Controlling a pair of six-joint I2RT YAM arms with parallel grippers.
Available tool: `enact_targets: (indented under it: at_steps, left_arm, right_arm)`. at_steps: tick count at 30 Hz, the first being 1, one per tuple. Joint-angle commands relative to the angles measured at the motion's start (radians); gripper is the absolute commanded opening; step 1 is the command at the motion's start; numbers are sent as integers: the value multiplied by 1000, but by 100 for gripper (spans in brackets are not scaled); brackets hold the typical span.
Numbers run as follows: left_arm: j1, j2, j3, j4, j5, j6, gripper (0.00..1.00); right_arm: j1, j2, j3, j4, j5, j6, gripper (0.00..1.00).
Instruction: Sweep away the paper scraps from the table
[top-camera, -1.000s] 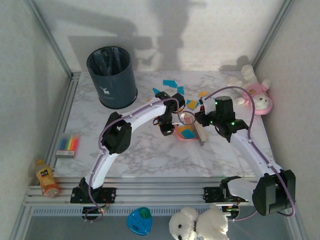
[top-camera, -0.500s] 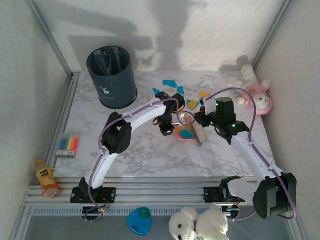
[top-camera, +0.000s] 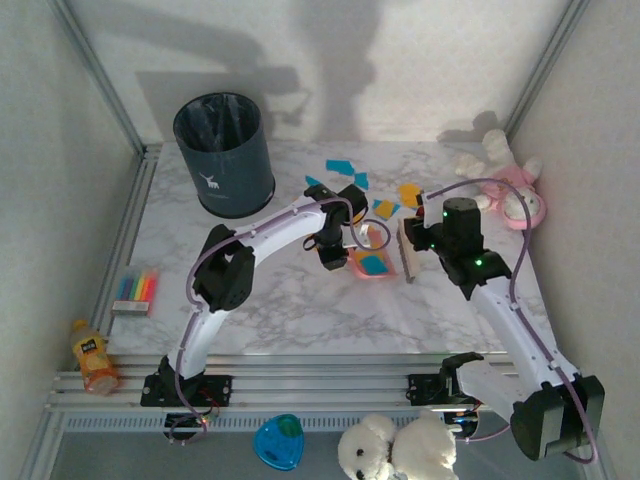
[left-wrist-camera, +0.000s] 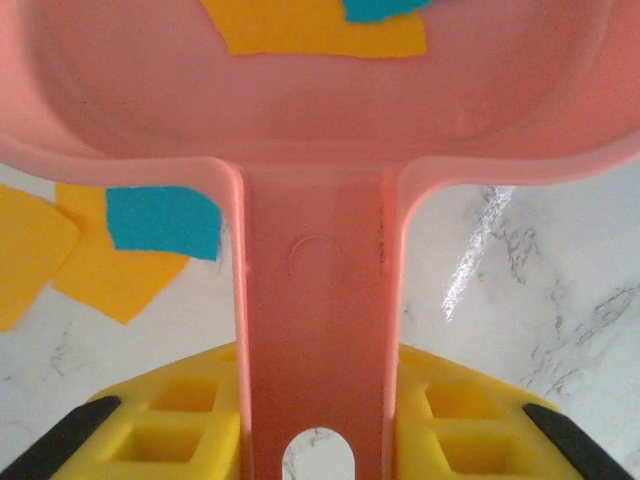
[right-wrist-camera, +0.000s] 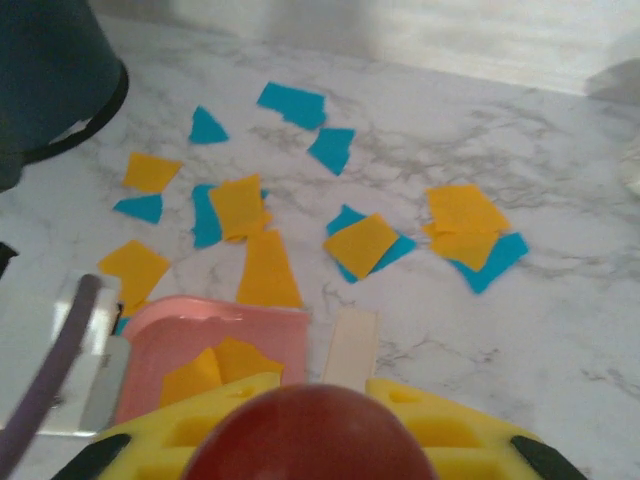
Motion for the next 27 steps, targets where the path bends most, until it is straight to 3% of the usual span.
enact_targets:
  at_steps: [1, 11, 27]
  left_arm:
    - [11, -77, -33, 45, 10, -26, 16]
    - [37, -227, -144, 204, 43, -78, 17]
    - [124, -319, -72, 317, 65, -261, 16]
  right_arm:
    - [-17, -51, 1, 18, 79, 37, 0]
    - [-29, -93, -17, 7, 82, 25, 0]
    - [-29, -96, -7, 10, 61, 19, 0]
